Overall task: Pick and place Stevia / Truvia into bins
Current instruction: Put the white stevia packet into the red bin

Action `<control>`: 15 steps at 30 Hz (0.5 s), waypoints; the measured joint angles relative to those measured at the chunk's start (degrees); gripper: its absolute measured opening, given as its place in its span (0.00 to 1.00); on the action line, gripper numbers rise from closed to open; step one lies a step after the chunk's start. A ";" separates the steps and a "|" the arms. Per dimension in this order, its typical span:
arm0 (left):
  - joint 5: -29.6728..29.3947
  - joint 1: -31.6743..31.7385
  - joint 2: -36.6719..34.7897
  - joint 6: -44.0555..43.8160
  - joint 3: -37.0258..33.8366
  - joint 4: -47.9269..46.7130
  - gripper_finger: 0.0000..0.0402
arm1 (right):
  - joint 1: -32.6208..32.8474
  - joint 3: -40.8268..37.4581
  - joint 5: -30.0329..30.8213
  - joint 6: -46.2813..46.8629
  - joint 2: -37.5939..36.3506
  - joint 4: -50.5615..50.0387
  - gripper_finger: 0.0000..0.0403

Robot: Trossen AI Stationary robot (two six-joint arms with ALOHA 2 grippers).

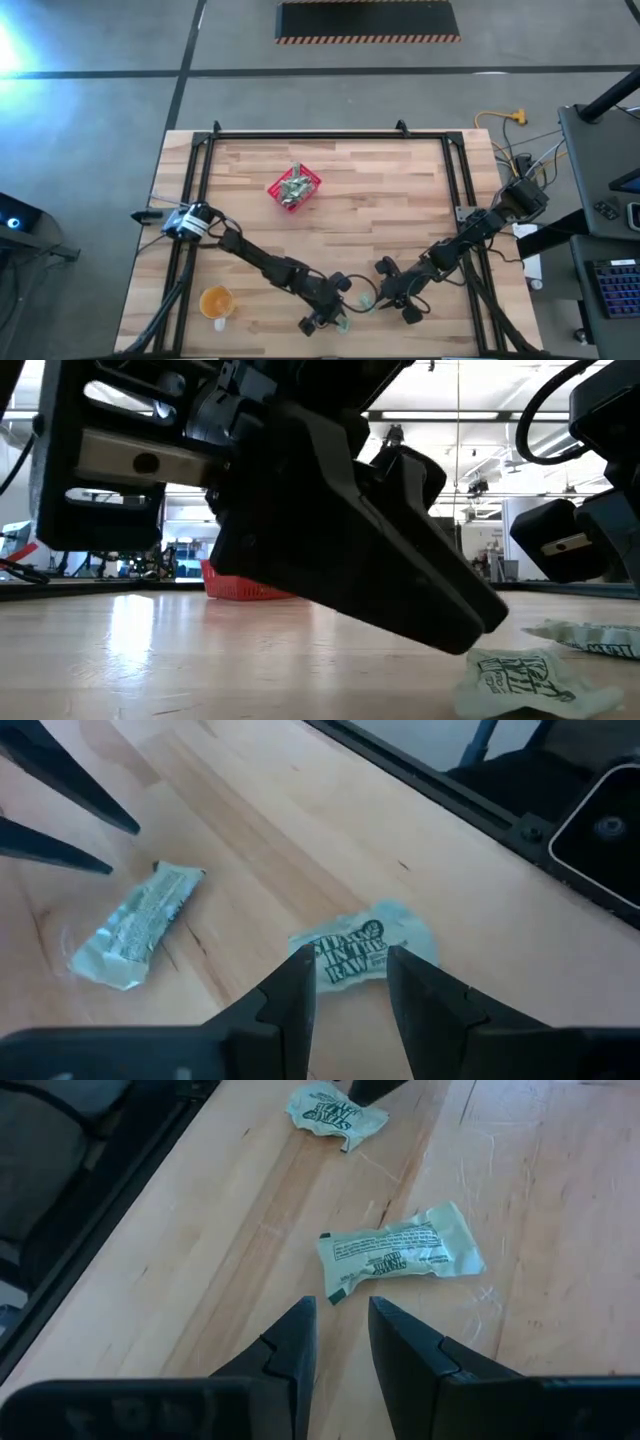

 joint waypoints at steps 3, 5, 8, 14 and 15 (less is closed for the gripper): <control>0.28 0.20 0.14 -1.30 -0.07 -0.87 0.27 | 0.00 -0.02 0.00 0.00 0.00 0.00 0.21; 1.23 0.50 0.79 -2.37 -0.07 -0.73 0.27 | 0.00 -0.02 0.00 0.00 0.00 0.00 0.21; 3.29 1.25 1.48 -4.01 -0.07 -0.65 0.27 | 0.00 -0.02 0.01 0.00 0.00 0.00 0.21; 4.14 2.34 1.18 -6.89 0.07 -3.11 0.27 | 0.01 -0.07 0.00 0.01 0.02 -0.06 0.21; 4.03 2.50 0.92 -7.28 0.10 -4.25 0.27 | 0.00 -0.07 0.00 0.02 0.02 -0.04 0.21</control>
